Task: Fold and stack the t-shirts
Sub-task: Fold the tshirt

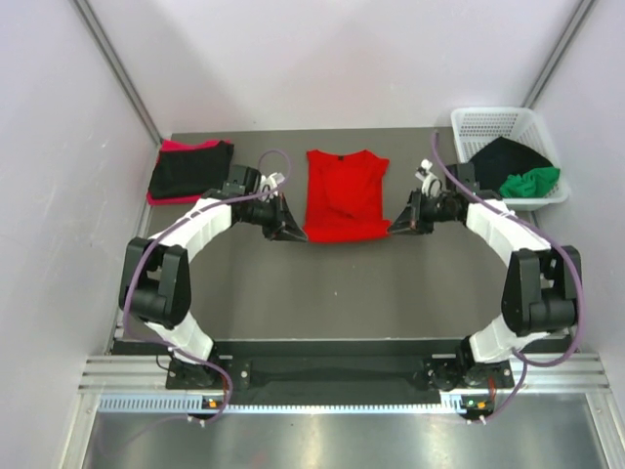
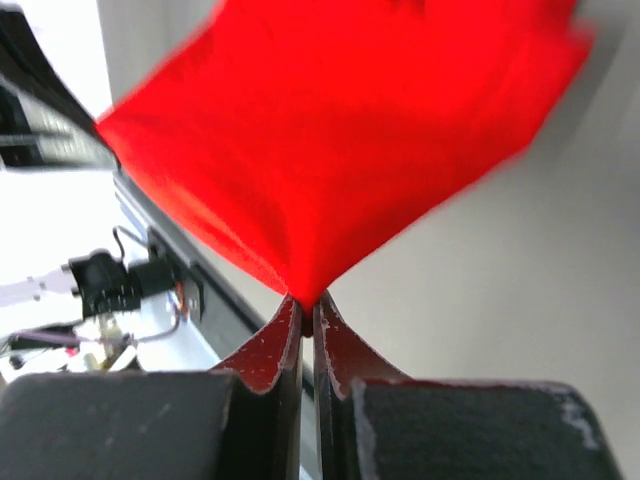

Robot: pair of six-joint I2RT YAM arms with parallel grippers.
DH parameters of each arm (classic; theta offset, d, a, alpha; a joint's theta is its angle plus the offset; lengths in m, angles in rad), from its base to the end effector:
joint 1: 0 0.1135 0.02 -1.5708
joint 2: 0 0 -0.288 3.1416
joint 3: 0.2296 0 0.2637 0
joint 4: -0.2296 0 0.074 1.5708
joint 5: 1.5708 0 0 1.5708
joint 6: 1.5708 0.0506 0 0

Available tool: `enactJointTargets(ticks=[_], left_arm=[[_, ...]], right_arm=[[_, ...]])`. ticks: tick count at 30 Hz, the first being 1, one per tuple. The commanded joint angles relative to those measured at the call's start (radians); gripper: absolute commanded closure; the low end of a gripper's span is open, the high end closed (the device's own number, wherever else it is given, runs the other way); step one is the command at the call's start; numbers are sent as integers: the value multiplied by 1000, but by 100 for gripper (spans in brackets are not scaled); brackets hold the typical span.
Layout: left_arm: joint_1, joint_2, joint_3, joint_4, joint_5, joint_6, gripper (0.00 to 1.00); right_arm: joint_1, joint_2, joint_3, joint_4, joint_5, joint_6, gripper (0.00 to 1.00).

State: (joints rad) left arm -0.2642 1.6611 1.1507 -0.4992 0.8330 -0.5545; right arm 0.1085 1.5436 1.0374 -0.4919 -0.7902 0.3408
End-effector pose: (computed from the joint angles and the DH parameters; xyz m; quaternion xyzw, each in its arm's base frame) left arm 0.3347 -0.1293 0.2358 -0.0162 0.8857 -0.4574 0.0776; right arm 0.3194 0.0710 0.2373 -0.0054 0.8920 0.4180 0.1719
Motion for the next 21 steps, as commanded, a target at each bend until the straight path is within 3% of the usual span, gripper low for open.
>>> enactJointTargets(ticks=[1,6,14,15,16,17,18,20,21], left_arm=[[13,28,133,48,-29,31,100],[28,215,371,51,-71,128,100],[49,655,961,45,-201,258,100],[49,722,1045,60,-242,269,100],[48,748,1072,77,-271,283,92],[48,772,1093,93,-316,284,73],[46,808,1133,112,-369,288,58],[43,831,1172,152,-438,312,47],[37,826,1196,151,-490,315,35]], right_arm=[[-30,105,156,72,5,-16,99],[-33,295,398,124,3,-7,98],[-27,677,869,255,-3,47,94],[-21,716,916,265,-4,47,80],[-20,786,1002,274,-1,50,66],[-10,817,1035,317,2,53,43],[-7,846,1070,328,12,47,41],[0,871,1127,357,86,23,33],[2,845,1130,355,91,6,29]])
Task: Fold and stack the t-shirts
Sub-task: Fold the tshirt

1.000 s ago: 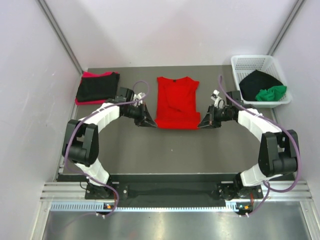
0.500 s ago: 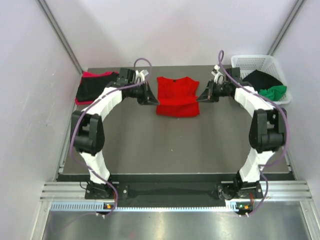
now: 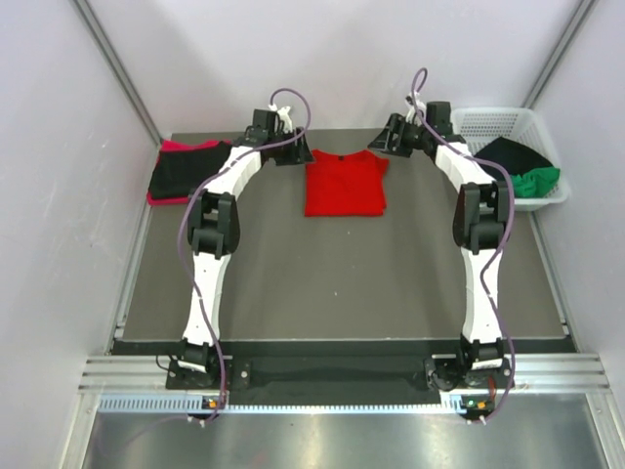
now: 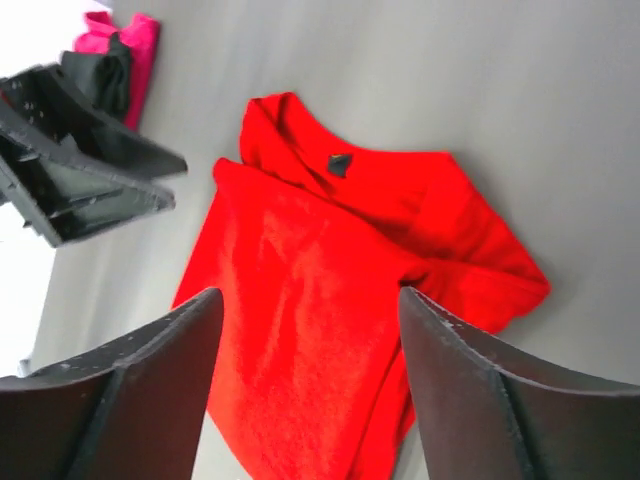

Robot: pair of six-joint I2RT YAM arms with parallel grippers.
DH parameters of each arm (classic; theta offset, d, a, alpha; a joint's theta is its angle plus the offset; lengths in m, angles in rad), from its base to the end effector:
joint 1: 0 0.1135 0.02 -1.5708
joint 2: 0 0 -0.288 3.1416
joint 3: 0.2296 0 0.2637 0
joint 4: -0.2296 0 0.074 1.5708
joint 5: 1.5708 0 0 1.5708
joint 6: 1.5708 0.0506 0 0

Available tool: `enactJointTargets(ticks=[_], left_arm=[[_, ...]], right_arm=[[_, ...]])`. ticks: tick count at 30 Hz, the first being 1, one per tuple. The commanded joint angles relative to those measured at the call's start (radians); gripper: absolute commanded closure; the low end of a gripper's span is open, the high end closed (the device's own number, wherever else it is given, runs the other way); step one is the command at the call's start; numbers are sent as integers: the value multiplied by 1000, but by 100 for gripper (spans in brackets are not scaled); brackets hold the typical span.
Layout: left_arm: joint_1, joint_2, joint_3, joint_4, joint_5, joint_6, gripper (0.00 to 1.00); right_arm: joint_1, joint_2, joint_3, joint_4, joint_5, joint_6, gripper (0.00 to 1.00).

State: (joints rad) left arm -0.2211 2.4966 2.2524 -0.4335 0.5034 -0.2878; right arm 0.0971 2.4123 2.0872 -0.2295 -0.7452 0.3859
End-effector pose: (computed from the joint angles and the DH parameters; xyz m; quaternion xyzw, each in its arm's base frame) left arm 0.5859 -0.1567 0.2086 0.0784 0.8766 -0.3227 0.3482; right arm 0.5857 0.0915 0.2217 -0.0582 0.8307 0.4172 0.3639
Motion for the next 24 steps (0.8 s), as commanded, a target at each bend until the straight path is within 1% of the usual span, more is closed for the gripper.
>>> enactJointTargets(ticks=[1,2,3,4,6,7,9,10,12,13,14,16,18,22,24], left_arm=[[-6,-25,92,79,-242,65,33],[-6,-68,64,75,-253,75,30],[-3,-91,46,65,-256,82,26],[2,-113,26,34,-256,82,20],[34,-163,-41,10,-159,35,20],[46,-174,-69,7,-53,13,20],[71,-194,-146,-4,10,-28,21],[75,-197,-172,-5,71,-31,22],[78,-199,-237,-7,95,-45,22],[78,-199,-258,2,106,-57,22],[78,-185,-287,33,174,-62,22],[78,-136,-290,50,225,-100,22],[77,-108,-300,100,286,-140,22],[66,-55,-291,134,329,-160,20],[65,-16,-286,180,368,-207,20]], right_arm=[[15,-45,61,88,38,-51,29],[15,-73,35,81,30,-54,28],[15,-141,-2,81,5,-59,28],[16,-172,-82,82,-14,-58,29],[29,-244,-169,50,-42,-62,29],[35,-260,-194,30,-49,-94,30],[55,-295,-270,-22,-33,-125,31],[59,-301,-297,-25,-29,-133,31],[65,-288,-335,-27,-52,-133,33],[64,-280,-342,-39,-49,-131,33],[64,-275,-352,-37,-52,-136,33],[64,-240,-345,-48,-68,-150,34],[64,-196,-316,-48,-71,-145,35],[62,-165,-288,-54,-57,-157,34],[62,-144,-282,-57,-51,-162,34]])
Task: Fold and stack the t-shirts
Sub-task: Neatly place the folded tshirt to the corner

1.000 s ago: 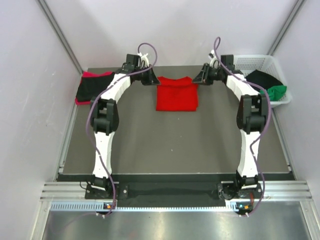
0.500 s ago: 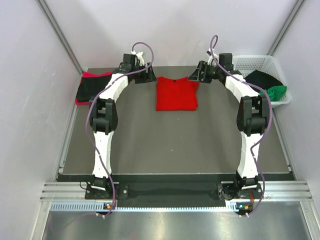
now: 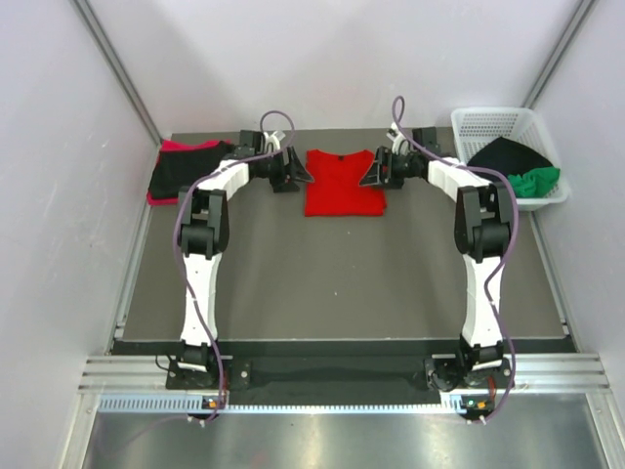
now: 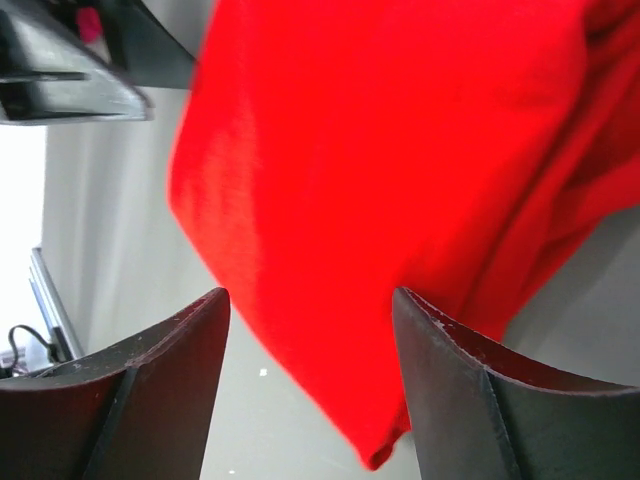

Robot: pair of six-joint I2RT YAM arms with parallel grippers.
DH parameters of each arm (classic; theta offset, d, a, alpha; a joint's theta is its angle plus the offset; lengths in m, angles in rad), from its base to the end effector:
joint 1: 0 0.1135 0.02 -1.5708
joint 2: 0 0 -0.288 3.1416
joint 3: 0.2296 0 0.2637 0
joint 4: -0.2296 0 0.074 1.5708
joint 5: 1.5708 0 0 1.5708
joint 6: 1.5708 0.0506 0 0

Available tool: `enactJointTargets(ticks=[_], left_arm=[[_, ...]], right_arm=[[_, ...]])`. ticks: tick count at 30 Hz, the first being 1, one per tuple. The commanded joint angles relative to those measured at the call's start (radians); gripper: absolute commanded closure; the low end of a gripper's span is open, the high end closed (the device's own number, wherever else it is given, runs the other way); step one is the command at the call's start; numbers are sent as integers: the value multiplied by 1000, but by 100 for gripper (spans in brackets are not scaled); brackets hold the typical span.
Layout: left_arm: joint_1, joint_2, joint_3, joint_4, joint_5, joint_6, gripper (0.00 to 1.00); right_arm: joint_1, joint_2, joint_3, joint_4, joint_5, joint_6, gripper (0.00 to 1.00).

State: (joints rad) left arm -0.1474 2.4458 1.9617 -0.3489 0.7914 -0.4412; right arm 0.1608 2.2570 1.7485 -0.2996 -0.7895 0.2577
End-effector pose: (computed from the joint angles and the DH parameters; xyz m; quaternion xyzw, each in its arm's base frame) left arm 0.5585 -0.1193 0.1506 0.0115 0.8717 -0.4406 0.2141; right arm 0.5191 0.1206 0.1845 -0.1015 0.8627 0.4205 0.2619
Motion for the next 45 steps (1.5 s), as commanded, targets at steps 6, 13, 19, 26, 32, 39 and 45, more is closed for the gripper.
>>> enactJointTargets(ticks=[6,13,19,26,32,39,45], left_arm=[[-21,168,83,168,118,-125,22],[-55,265,160,237,154,-186,38],[-57,283,210,263,154,-185,62],[-60,253,209,191,141,-125,100],[-46,128,180,19,89,31,100],[44,-54,215,-278,-41,287,100],[132,-117,330,-617,-170,510,100]], right_arm=[[0,84,81,-16,21,-54,33],[3,108,118,-39,47,-77,31],[3,104,137,-50,61,-92,30],[0,-22,99,-122,68,-216,29],[-36,-151,48,-159,93,-244,29],[-92,-206,32,-180,90,-281,28],[-150,-198,37,-164,50,-270,28]])
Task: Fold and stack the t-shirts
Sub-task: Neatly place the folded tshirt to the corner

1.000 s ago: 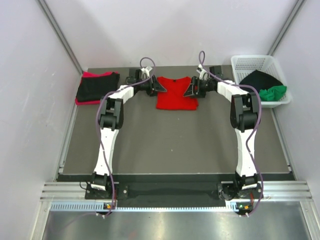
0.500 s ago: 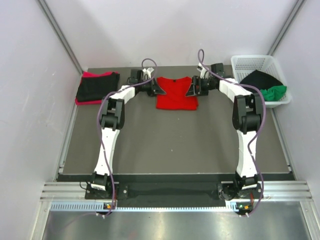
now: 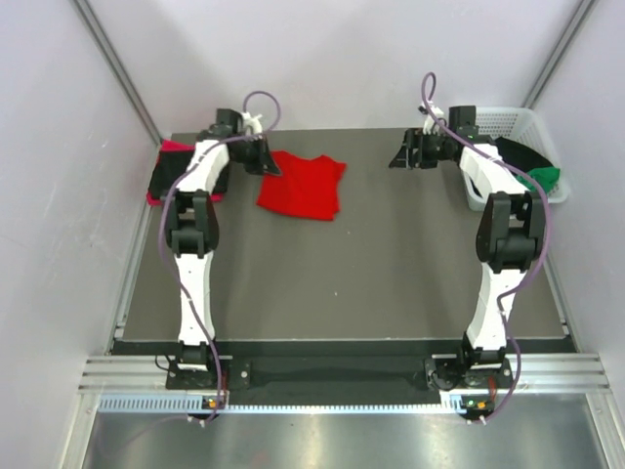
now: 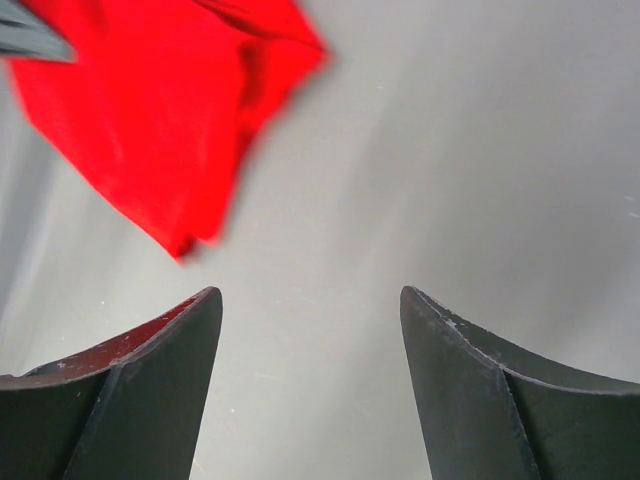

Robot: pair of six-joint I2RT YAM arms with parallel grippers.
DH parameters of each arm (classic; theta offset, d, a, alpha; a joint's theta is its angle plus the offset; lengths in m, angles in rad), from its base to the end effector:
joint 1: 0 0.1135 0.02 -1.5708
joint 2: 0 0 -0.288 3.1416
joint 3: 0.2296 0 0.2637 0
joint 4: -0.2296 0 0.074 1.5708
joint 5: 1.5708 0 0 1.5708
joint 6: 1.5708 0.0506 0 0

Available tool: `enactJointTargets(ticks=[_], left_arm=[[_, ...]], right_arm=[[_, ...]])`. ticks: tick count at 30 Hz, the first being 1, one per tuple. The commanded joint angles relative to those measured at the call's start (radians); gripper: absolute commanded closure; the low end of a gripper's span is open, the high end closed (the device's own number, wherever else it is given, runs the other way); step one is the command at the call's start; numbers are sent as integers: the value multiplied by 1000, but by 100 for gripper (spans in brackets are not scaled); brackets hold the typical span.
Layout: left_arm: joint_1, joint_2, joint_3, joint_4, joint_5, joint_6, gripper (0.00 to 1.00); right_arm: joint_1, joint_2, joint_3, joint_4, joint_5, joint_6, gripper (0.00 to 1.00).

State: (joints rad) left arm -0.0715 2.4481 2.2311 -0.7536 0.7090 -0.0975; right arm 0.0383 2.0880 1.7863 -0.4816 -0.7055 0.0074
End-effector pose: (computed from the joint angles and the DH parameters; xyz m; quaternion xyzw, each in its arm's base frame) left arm 0.5648 -0.0735 0.2082 0.0910 0.8972 -0.3538 0.2483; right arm 0.5035 0.0521 0.2654 -0.1459 0.8645 0.3272 0.3526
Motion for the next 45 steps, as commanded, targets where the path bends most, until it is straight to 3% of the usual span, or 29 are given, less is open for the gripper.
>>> enactJointTargets(ticks=[1,7,16,35,45], left_arm=[[64,-127,70,-245,-107,204,100],[105,-173,147,-361,-292,338,100],[104,-213,255,-342,-505,404,100],[121,-221,395,-279,-640,455,100],[225,-178,421,-257,-657,492,100]], right_arm=[[-31,-22,1,23,-52,-15,28],[-31,9,5,51,-114,37,29],[-71,55,10,123,-186,137,31],[-57,26,-65,227,-212,217,33],[-49,12,-91,229,-206,210,33]])
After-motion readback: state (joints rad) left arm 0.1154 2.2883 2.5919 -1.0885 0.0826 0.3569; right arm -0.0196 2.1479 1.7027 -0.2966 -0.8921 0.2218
